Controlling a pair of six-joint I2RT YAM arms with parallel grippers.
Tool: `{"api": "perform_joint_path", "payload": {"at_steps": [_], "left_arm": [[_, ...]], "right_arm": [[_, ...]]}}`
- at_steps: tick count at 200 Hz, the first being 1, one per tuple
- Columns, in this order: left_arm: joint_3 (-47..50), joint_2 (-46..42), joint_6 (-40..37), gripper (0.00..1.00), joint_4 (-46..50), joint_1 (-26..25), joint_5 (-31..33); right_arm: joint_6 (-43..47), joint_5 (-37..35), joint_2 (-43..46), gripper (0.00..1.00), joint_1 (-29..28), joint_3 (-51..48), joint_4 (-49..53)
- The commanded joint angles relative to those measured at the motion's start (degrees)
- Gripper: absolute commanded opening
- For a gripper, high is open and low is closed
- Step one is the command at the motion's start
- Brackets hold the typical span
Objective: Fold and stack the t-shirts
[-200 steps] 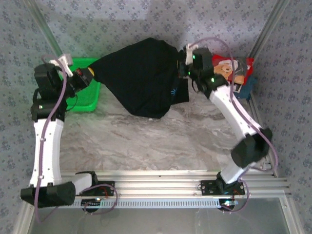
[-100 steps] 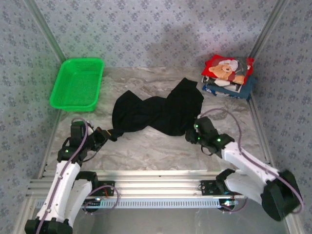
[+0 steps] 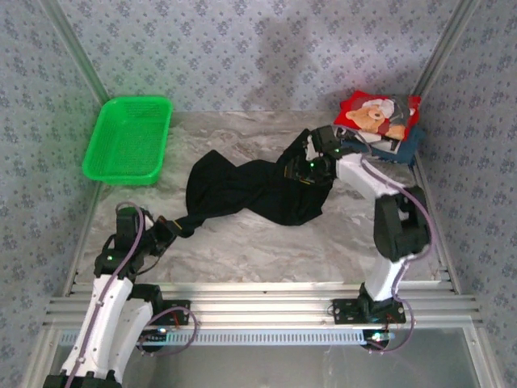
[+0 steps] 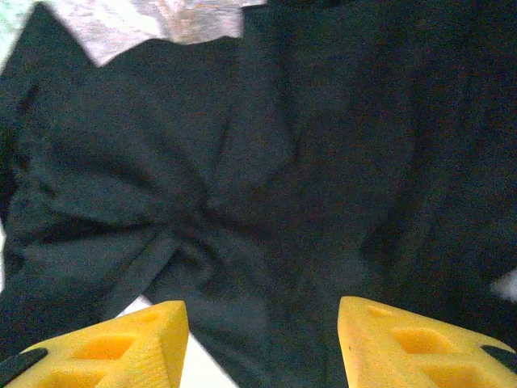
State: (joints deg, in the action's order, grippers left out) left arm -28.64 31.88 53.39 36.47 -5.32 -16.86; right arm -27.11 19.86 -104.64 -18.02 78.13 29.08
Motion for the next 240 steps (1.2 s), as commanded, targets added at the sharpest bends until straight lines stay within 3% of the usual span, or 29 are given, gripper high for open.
{"api": "perform_joint_path", "payload": {"at_steps": [1,39,68,101,175,199,240], "left_arm": [[-1.0,-1.7,-2.3,0.00,1.8,-0.4,0.3],[-2.2,-2.8,-4.4,0.00,4.5,-0.4,0.4],[-2.2,-3.8,-4.5,0.00,5.3,-0.4,0.8],[-1.9,-4.2,-4.4,0.00,5.3,-0.4,0.6],[-2.1,-3.4,-5.1,0.00,4.9,-0.4,1.2],[-2.4,-3.0,-5.4,0.00,4.5,-0.4,1.2],[-2.6,-2.4,-6.3,0.00,4.6,-0.4,1.4]], "right_arm": [[2.0,4.9,-6.4,0.54,1.4,7.0,3.7],[5.6,2.2,-16.4,0.55,1.5,19.8,9.8],[6.3,0.8,-20.2,0.56,1.8,24.3,11.3],[2.1,3.1,-22.1,0.58,2.8,26.0,9.2],[-16.6,12.3,-23.5,0.65,6.1,30.6,5.1],[-17.3,13.6,-26.5,0.65,5.8,35.5,11.3],[-15.6,14.0,-29.5,0.65,4.7,39.1,12.5]]}}
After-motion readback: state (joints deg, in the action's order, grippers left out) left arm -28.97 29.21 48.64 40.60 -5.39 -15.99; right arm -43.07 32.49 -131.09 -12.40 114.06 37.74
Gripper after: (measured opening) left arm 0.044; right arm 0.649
